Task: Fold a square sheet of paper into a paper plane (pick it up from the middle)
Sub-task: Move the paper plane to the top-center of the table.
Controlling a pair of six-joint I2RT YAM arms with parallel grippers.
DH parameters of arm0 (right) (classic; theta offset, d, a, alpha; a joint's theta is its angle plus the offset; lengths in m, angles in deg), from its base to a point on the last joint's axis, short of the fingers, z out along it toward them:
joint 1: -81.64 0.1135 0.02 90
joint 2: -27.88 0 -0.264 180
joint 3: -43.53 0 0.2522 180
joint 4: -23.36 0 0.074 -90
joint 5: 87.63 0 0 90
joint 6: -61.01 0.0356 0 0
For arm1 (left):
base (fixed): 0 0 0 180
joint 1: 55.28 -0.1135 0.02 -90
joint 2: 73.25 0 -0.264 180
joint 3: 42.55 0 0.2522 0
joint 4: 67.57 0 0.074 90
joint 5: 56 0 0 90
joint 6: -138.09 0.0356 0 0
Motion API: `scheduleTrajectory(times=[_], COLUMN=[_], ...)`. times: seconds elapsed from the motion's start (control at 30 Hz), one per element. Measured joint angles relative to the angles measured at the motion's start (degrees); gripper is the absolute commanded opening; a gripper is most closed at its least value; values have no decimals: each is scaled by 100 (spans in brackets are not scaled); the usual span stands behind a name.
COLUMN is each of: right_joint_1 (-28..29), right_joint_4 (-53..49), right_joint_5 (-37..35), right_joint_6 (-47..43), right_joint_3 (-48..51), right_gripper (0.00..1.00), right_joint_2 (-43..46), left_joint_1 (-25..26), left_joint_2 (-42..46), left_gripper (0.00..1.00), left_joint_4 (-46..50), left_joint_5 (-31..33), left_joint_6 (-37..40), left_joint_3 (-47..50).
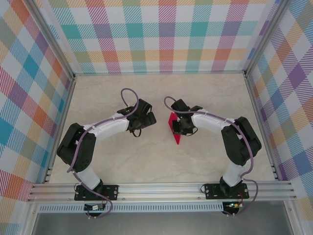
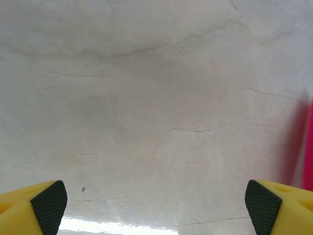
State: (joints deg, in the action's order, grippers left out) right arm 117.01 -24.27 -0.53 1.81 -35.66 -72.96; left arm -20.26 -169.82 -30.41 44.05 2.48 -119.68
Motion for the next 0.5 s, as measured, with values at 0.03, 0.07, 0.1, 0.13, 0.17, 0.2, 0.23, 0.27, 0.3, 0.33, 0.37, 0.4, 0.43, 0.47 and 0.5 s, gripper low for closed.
scheduleTrajectory(times=[0.03, 0.07, 0.1, 0.13, 0.17, 0.2, 0.23, 0.27, 0.3, 0.33, 0.37, 0.4, 0.43, 0.47, 0.5], right_joint_1=[0, 0, 0, 0, 0, 0, 0, 0, 0, 0, 0, 0, 0, 0, 0], right_joint_4=[-20, -26, -24, -26, -28, -31, -31, -31, -31, -28, -28, -28, -28, -26, -28], right_joint_5=[-33, -46, -59, -63, -63, -66, -74, -76, -76, -76, -79, -79, -79, -79, -81], right_joint_6=[-2, -2, 0, 0, 2, 2, 2, 2, 4, 7, 15, 20, 22, 22, 22], right_joint_3=[-44, -72, -90, -96, -96, -96, -96, -96, -96, -96, -96, -98, -103, -103, -103], right_gripper=[18, 19, 19, 20, 20, 20, 20, 21, 22, 23, 23, 23, 23, 23, 22], right_joint_2=[-46, -94, -155, -216, -271, -328, -372, -398, -413, -424, -428, -437, -448, -459, -468], left_joint_1=[0, 0, -2, -4, -9, -9, -11, -11, -11, -11, -11, -11, -11, -15, -22], left_joint_2=[0, 0, 0, 0, 0, 0, 0, 0, 0, 0, 0, 0, 0, 0, 0], left_gripper=[100, 100, 100, 100, 100, 100, 100, 100, 100, 100, 100, 100, 100, 100, 100], left_joint_4=[59, 96, 120, 140, 151, 160, 162, 168, 181, 195, 201, 201, 201, 201, 201], left_joint_5=[44, 72, 90, 105, 116, 118, 120, 120, 120, 122, 120, 120, 120, 120, 120], left_joint_6=[-13, -20, -24, -28, -48, -70, -90, -109, -120, -131, -133, -133, -136, -136, -138], left_joint_3=[2, 2, 2, 2, 2, 2, 7, 7, 7, 7, 7, 7, 7, 7, 7])
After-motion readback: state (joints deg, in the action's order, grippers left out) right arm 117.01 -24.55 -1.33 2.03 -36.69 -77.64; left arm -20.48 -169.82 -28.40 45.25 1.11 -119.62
